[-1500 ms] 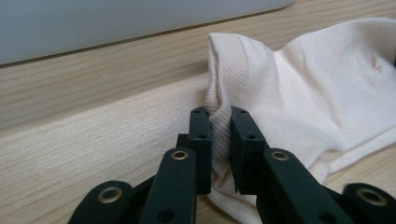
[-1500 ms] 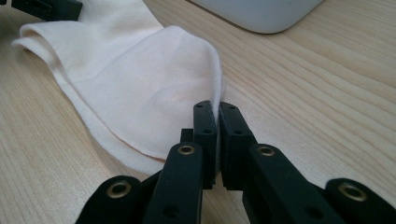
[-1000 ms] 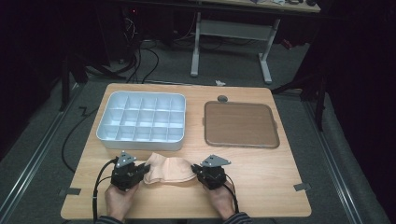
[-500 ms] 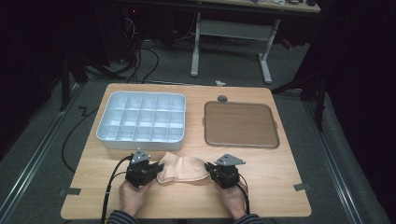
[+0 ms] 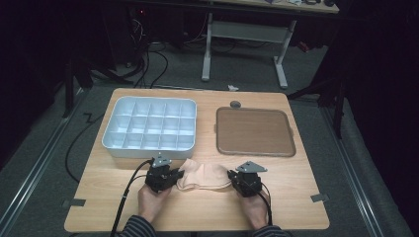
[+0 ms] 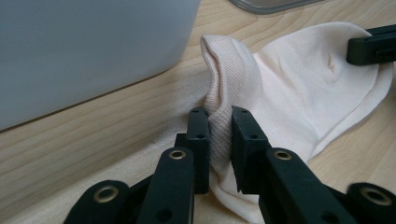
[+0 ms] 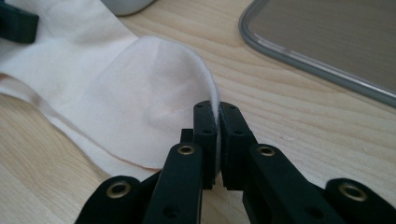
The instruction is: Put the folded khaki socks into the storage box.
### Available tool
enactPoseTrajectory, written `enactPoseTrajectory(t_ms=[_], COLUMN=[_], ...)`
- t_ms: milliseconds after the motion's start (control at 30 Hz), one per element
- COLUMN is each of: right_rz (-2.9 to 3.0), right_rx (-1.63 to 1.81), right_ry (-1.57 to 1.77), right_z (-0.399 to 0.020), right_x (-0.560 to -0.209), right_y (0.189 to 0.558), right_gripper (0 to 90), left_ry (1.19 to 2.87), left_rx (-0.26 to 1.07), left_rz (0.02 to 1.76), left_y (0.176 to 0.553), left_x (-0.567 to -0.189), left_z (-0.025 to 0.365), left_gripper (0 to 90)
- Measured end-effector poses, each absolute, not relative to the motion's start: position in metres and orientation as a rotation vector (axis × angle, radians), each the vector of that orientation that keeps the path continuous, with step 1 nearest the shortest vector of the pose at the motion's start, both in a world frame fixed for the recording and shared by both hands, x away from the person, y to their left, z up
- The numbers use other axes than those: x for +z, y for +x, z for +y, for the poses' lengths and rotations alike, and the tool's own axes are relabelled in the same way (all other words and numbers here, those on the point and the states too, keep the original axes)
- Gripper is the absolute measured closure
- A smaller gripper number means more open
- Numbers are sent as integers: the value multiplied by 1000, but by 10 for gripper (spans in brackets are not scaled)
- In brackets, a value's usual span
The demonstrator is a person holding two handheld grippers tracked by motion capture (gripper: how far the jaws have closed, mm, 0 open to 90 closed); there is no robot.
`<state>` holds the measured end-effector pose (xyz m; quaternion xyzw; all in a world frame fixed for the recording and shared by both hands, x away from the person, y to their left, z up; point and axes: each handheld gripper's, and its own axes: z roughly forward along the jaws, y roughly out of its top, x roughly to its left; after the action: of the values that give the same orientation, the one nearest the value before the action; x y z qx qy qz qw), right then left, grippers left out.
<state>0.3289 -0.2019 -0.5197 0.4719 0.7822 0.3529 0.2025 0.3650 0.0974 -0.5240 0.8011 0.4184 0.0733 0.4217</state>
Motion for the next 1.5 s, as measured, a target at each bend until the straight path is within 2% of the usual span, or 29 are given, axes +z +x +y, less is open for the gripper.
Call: enactPoseTrajectory(t_ms=[400,600,733,800,900,933,1033,1100,1200,1333,1500], right_rz=[2216,2202,2165,2111,2052,2044,2067,2107,2196,2280,2331], right_rx=[970,965,967,998,1085,1100,1192,1220,1243,1231,1206], right_ry=[1327,1330,1359,1353,1355,1349,1305,1278,1237,1183,1188], right_z=[-199,-202,-205,-208,-213,-213,-209,-203,-186,-159,-135], right_x=[-528,-528,-527,-521,-511,-508,-500,-495,-494,-500,-519], right_y=[334,334,334,330,324,322,317,317,318,320,328], right_gripper=[848,744,577,540,514,520,660,739,815,867,886], left_ry=[2073,2076,2050,2048,2046,2045,2045,2045,2051,2025,2024], left_rx=[248,298,343,351,353,349,344,342,347,304,283], left_rz=[1031,1026,1005,1018,1026,1025,1022,1013,1012,1021,1015], left_y=[366,365,361,360,360,360,360,360,359,362,363], left_x=[-530,-531,-535,-535,-535,-535,-535,-535,-535,-535,-535], left_z=[95,95,97,98,98,98,98,98,98,103,104], left_gripper=[757,658,536,480,456,446,451,489,494,557,635])
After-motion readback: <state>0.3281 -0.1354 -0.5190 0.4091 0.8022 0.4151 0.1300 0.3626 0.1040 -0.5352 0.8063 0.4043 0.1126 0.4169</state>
